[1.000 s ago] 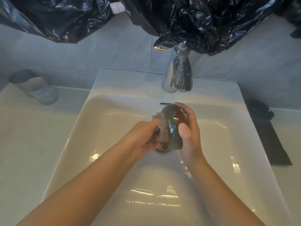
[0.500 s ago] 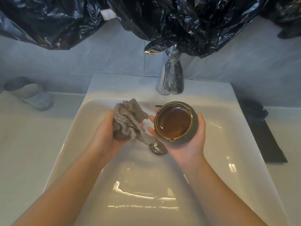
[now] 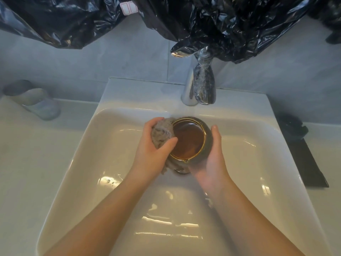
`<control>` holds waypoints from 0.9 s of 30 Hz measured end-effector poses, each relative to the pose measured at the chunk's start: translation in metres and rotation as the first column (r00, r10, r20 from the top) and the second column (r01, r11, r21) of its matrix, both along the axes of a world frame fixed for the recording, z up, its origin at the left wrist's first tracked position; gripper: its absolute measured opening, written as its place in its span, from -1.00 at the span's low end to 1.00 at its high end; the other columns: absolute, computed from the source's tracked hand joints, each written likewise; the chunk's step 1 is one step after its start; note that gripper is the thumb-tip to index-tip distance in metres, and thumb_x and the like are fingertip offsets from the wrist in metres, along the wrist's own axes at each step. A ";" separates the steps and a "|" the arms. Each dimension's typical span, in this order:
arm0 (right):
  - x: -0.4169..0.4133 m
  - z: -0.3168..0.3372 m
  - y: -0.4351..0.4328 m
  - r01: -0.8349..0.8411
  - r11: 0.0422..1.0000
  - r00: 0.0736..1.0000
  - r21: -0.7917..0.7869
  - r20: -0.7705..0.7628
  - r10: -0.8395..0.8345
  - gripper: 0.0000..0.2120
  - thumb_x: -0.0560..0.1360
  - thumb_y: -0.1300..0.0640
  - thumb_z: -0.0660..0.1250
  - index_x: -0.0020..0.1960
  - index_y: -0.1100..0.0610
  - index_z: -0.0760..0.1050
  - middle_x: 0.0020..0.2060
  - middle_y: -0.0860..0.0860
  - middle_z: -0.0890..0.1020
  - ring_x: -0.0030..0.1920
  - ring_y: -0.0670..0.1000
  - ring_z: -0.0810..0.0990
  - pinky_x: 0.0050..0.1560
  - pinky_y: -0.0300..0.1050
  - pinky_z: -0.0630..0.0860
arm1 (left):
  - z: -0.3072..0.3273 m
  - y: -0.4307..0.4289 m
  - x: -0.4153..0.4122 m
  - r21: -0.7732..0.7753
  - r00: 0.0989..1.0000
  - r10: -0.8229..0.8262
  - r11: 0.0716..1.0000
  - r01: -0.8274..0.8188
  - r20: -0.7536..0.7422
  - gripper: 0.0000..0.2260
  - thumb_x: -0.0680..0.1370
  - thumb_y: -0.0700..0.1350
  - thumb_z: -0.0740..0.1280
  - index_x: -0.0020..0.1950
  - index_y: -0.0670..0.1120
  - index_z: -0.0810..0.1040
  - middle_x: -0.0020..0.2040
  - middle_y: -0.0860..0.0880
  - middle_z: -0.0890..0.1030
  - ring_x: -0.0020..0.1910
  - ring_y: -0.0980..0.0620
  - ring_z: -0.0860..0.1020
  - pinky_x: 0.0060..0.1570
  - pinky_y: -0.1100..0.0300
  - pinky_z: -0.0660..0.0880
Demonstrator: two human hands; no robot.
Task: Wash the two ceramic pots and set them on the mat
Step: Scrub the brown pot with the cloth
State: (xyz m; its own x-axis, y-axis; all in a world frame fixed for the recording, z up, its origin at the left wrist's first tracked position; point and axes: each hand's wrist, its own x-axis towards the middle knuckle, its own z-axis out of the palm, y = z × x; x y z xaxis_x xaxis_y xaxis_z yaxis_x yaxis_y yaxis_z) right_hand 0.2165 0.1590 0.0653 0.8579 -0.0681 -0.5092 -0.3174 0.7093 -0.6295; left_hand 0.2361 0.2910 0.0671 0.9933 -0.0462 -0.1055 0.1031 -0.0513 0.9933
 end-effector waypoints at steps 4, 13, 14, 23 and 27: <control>0.000 0.003 0.000 -0.054 0.914 0.993 -0.402 0.071 0.090 -0.63 0.63 -0.16 0.12 0.21 0.01 0.57 0.00 0.02 0.73 0.03 0.02 0.70 -0.14 -0.12 0.62 | 0.000 0.003 0.001 0.022 0.983 0.182 0.983 -0.181 -0.013 -0.61 0.49 -0.23 0.39 0.21 0.12 0.41 0.02 -0.02 0.61 -0.08 -0.07 0.63 -0.40 0.13 0.55; -0.009 0.005 0.004 0.149 0.579 0.958 -0.801 0.261 0.115 -0.77 0.63 0.20 0.20 0.20 -0.06 0.48 -0.05 -0.17 0.65 -0.08 -0.24 0.64 -0.16 -0.43 0.51 | 0.007 0.011 -0.005 0.107 0.999 0.024 0.994 -0.020 -0.037 -0.58 0.42 -0.03 0.49 0.20 0.16 0.43 -0.02 0.12 0.63 -0.15 0.13 0.65 -0.09 -0.02 0.63; -0.009 0.005 0.002 0.132 0.583 0.960 -0.802 0.249 0.126 -0.77 0.63 0.20 0.20 0.19 -0.05 0.49 -0.05 -0.15 0.65 -0.09 -0.25 0.64 -0.18 -0.43 0.51 | 0.008 0.011 -0.005 0.111 0.998 -0.006 0.994 0.013 -0.058 -0.54 0.38 -0.01 0.52 0.21 0.17 0.43 -0.03 0.12 0.64 -0.14 0.15 0.65 -0.05 -0.04 0.63; -0.009 0.013 -0.003 -0.121 0.594 0.927 -0.796 0.124 0.355 -0.79 0.63 0.23 0.18 0.10 0.03 0.56 -0.13 -0.11 0.66 -0.22 -0.30 0.62 -0.27 -0.46 0.47 | 0.012 0.027 0.005 0.129 0.983 -0.157 0.977 0.169 -0.098 -0.70 0.43 -0.06 0.48 0.12 0.11 0.53 -0.02 0.08 0.63 -0.07 0.16 0.63 -0.02 0.14 0.61; -0.010 0.015 -0.006 -0.301 0.557 0.862 -0.774 0.029 0.506 -0.73 0.64 0.18 0.17 0.01 -0.07 0.61 -0.10 -0.11 0.68 -0.11 -0.24 0.63 -0.18 -0.41 0.50 | 0.015 0.034 0.009 0.144 0.931 -0.320 0.927 0.345 -0.175 -0.80 0.46 -0.06 0.46 0.06 0.10 0.59 -0.04 0.06 0.66 -0.09 0.13 0.64 -0.03 0.12 0.62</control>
State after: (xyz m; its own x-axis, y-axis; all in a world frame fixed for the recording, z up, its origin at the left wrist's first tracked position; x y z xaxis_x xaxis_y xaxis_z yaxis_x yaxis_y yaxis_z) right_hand 0.2068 0.1533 0.0806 0.9678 0.0613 -0.2441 -0.2298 -0.1800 -0.9564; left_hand 0.2453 0.3246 0.0817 0.8968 -0.3398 -0.2832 0.1936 -0.2742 0.9420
